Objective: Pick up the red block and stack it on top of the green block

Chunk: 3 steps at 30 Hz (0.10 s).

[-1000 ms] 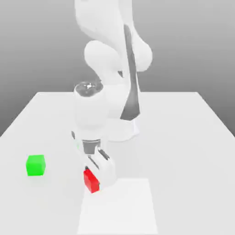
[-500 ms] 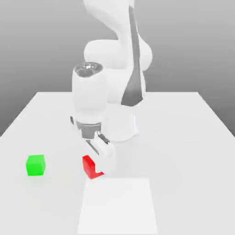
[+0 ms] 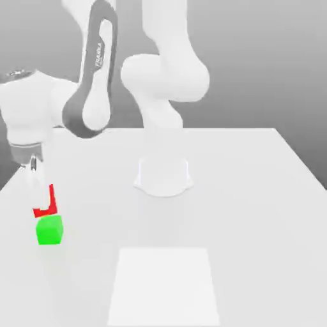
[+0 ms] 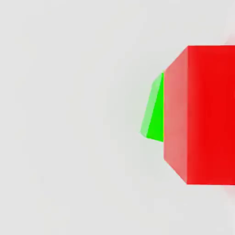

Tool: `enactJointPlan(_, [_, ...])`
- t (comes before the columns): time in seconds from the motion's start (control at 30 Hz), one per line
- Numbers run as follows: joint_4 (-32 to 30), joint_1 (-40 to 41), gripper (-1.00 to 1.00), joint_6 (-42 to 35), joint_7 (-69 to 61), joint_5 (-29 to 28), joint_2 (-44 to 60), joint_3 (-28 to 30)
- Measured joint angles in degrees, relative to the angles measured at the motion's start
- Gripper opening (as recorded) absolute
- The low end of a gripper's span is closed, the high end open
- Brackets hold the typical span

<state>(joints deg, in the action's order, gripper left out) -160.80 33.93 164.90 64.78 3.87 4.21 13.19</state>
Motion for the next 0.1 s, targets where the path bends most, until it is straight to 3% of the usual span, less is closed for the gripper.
enactJointPlan(0.1, [0.0, -0.01, 1.0, 0.0, 0.0, 0.0, 0.0, 0.0])
